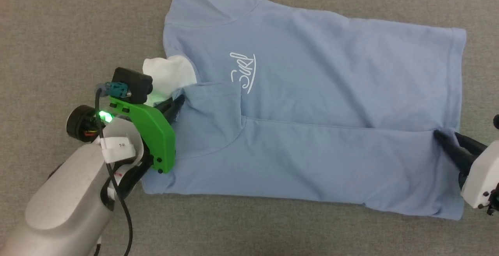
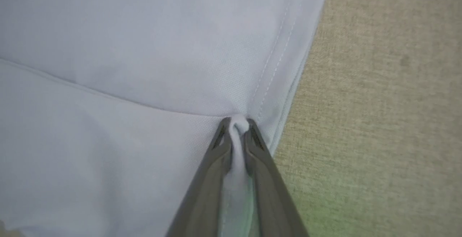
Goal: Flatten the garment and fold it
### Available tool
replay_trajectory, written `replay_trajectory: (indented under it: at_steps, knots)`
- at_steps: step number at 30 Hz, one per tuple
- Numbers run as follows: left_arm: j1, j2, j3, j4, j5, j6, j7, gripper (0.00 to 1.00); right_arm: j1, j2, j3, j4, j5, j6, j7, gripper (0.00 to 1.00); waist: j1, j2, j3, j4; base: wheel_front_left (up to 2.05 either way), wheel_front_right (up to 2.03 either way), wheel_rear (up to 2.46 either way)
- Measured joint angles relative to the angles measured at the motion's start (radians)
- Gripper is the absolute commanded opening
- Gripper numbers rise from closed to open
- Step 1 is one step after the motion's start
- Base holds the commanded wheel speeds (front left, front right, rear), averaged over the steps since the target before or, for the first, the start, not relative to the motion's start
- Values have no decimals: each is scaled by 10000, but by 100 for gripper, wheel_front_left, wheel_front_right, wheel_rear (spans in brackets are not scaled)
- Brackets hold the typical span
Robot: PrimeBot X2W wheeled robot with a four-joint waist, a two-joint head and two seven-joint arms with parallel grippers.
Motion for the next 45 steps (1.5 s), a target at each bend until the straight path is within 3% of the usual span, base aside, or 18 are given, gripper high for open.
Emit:
replay_trajectory:
  at_steps: [1,6,12,15,19,22,29,36,39,45]
  knots:
    - [9,-100,46,111,-58,2,-142,100,0,21,23,15,25,0,-31,100,1,0,-80,1,0,0,0]
    - [385,-257,575,104,-244,198,-1390,100,183,240,-201,-71,19,-4,-171,100,0,0,-600,-2,0,0,0]
    - [1867,-104,1795,-1120,52,1141,-4096,100,1064,1101,-1645,-982,-1152,-6,-1221,100,0,0,-1422,-15,0,0,0]
    - [3105,-50,2144,-1879,374,1684,-5271,100,1732,1900,-2313,-1459,-2186,-6,-1852,100,1,0,-1850,-14,0,0,0]
    - [4626,-270,2357,-2552,600,2291,-5986,100,2447,3164,-2903,-1860,-3235,-6,-2757,100,1,0,-2295,-7,0,0,0]
    - [6345,-1170,2579,-2897,761,2786,-6169,100,3128,4506,-2895,-1898,-3561,-6,-3463,100,0,0,-2709,-34,0,0,0]
    - [6868,-1331,2541,-2847,1007,2863,-5889,100,3329,4669,-2844,-1827,-3574,-6,-3634,100,0,0,-2803,-96,0,0,0]
    - [5982,-706,1812,-2750,629,2895,-2583,100,3007,4646,-2669,-1768,-3574,-6,-3628,100,0,0,-2422,-197,0,0,0]
    - [5713,-679,1745,-2715,353,3189,-1699,100,2942,4615,-2592,-1645,-3557,-6,-3628,100,0,0,-2184,-264,0,0,0]
    - [5567,-748,1956,-2522,201,4061,-938,100,2824,4566,-2566,-1476,-3450,-6,-3632,100,0,-1,-1745,-430,0,0,0]
